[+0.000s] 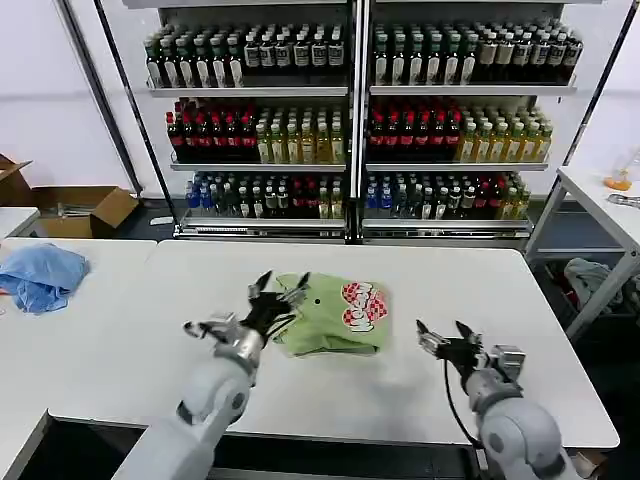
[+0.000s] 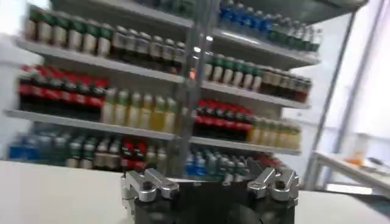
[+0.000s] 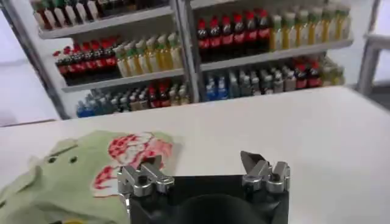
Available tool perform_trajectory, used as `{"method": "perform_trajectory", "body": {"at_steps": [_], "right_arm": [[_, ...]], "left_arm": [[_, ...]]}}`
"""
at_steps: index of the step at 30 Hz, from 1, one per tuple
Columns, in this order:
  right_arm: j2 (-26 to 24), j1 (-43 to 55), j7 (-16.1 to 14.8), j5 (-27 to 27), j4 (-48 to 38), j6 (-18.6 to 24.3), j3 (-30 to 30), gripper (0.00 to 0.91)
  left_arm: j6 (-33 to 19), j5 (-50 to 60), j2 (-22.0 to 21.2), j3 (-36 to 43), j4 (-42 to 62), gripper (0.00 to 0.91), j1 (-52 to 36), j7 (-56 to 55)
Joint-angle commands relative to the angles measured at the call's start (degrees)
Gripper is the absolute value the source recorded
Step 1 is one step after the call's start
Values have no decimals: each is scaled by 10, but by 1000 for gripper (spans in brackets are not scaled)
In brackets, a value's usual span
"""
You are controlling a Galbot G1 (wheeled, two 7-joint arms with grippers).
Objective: Fold and organize the clothes.
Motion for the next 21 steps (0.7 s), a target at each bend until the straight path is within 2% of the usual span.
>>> {"method": "perform_trajectory", "body": {"at_steps": [1, 6, 14, 17, 18, 19, 20, 21], "right_arm": [[67, 152, 39, 43, -143, 0, -118, 907], [102, 196, 56, 40, -211, 0, -134, 907], [132, 223, 59, 37, -270, -2, -144, 907], [138, 229, 61, 38, -282, -2, -145, 433], [139, 231, 65, 39, -287, -2, -145, 141], [139, 231, 67, 39, -287, -2, -145, 50], [138, 230, 69, 40, -288, -2, -146, 0], [137, 230, 71, 41, -287, -2, -146, 0]], "left_arm": [[-29, 102, 23, -120, -78, 907, 194, -6], [-29, 99, 22, -129, -91, 907, 213, -6], [-30, 98, 20, -130, -98, 907, 223, -5], [-29, 97, 20, -129, -97, 907, 222, -4], [-29, 96, 21, -128, -97, 907, 221, -4], [-29, 95, 21, -128, -97, 907, 221, -4], [-29, 95, 21, -128, -97, 907, 220, -4], [-28, 94, 21, -127, -96, 907, 220, -4]]}}
